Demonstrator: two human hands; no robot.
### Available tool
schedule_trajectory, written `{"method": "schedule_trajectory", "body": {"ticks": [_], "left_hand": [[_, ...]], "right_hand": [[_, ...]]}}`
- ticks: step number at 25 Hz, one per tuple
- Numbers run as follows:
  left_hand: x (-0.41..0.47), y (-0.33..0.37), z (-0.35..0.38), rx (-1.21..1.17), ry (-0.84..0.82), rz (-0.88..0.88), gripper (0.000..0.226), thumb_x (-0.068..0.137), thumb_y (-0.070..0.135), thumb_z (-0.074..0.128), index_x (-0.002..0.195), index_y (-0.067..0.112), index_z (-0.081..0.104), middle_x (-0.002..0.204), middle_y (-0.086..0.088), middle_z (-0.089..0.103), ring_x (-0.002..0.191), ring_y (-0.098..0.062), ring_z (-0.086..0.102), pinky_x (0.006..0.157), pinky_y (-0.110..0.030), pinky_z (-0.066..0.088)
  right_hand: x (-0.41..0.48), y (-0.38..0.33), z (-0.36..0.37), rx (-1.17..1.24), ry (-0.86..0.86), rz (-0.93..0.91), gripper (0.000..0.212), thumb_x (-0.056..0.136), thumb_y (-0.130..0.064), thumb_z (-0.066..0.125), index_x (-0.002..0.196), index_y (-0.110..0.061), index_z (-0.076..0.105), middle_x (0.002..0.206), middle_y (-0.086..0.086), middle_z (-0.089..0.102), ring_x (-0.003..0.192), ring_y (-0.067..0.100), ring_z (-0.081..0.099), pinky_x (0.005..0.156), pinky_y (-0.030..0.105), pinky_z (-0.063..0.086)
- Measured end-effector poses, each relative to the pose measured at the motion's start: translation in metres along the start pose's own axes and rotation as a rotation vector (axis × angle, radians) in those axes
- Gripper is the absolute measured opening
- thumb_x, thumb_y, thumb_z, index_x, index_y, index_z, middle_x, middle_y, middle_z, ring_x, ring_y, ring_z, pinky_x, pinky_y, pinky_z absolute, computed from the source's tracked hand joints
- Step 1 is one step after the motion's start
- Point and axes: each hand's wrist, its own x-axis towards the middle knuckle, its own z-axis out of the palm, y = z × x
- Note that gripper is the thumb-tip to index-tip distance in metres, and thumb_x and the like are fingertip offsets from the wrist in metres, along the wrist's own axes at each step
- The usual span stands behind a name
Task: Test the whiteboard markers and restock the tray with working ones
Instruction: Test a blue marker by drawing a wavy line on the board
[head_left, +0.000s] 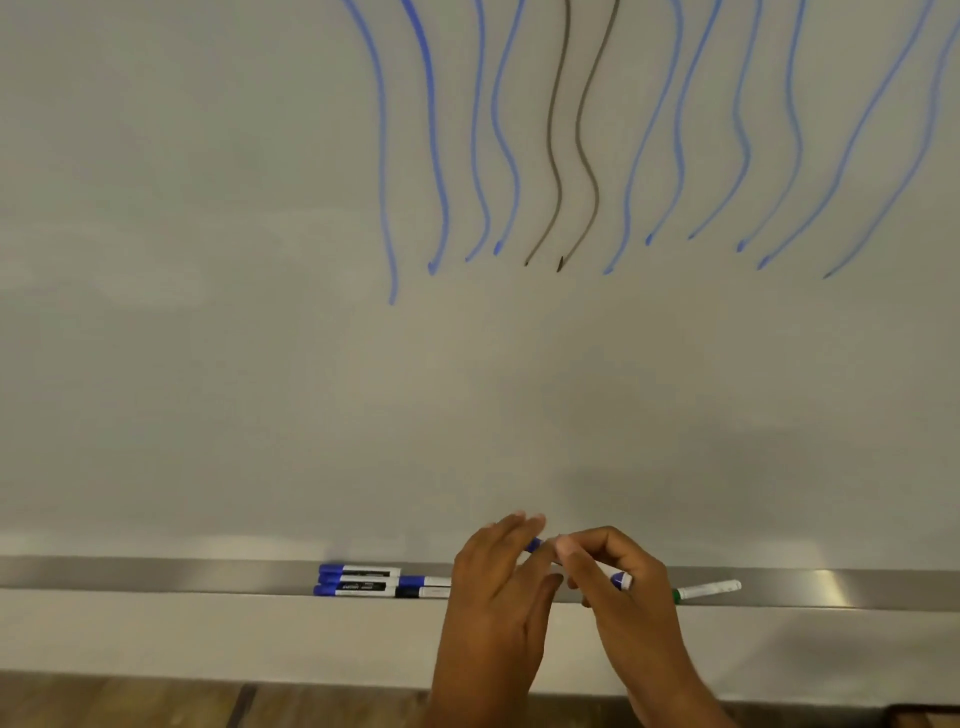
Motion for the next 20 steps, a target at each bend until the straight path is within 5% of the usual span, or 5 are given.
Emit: {"method": "schedule_trajectory", "body": {"ticks": [4, 10, 14, 20], "left_hand": [[-0.013, -0.016, 0.009, 0.024, -0.107, 0.023, 0.025, 0.082, 0.031, 0.080, 0.102, 0.017, 0.085, 0.104, -0.001, 0.083, 0.092, -0.019, 0.081, 0.080, -0.035, 0.065], [-0.044, -0.077, 0.045, -0.021, -0.294, -0.096, 0.047, 0.069, 0.010, 0.098, 0.111, 0.014, 0.080, 0.110, -0.005, 0.078, 0.096, -0.021, 0.076, 0.082, -0.029, 0.062], [-0.055, -0.132, 0.072, 0.078, -0.374, -0.122, 0.048, 0.063, -0.001, 0.099, 0.106, 0.009, 0.081, 0.101, -0.007, 0.076, 0.089, -0.025, 0.074, 0.078, -0.032, 0.063], [-0.058, -0.174, 0.101, 0.182, -0.516, -0.127, 0.048, 0.055, 0.001, 0.101, 0.098, 0.011, 0.083, 0.094, -0.004, 0.077, 0.089, -0.028, 0.075, 0.077, -0.040, 0.064]], "right_hand": [[0.009, 0.028, 0.012, -0.047, -0.024, 0.043, 0.030, 0.072, -0.053, 0.070, 0.087, -0.026, 0.069, 0.080, -0.019, 0.072, 0.079, 0.007, 0.069, 0.059, 0.015, 0.056], [0.020, 0.088, 0.018, -0.254, -0.077, 0.060, 0.046, 0.079, -0.077, 0.054, 0.097, -0.036, 0.065, 0.094, -0.029, 0.069, 0.094, 0.001, 0.066, 0.067, 0.004, 0.049], [0.027, 0.152, 0.010, -0.817, -0.211, 0.125, 0.053, 0.093, -0.060, 0.053, 0.139, -0.033, 0.049, 0.145, -0.009, 0.053, 0.129, 0.013, 0.053, 0.106, 0.030, 0.044], [0.030, 0.200, 0.010, -1.238, -0.471, 0.032, 0.073, 0.099, -0.053, 0.044, 0.158, -0.021, 0.017, 0.166, 0.000, 0.019, 0.152, 0.021, 0.020, 0.122, 0.040, 0.017]]}}
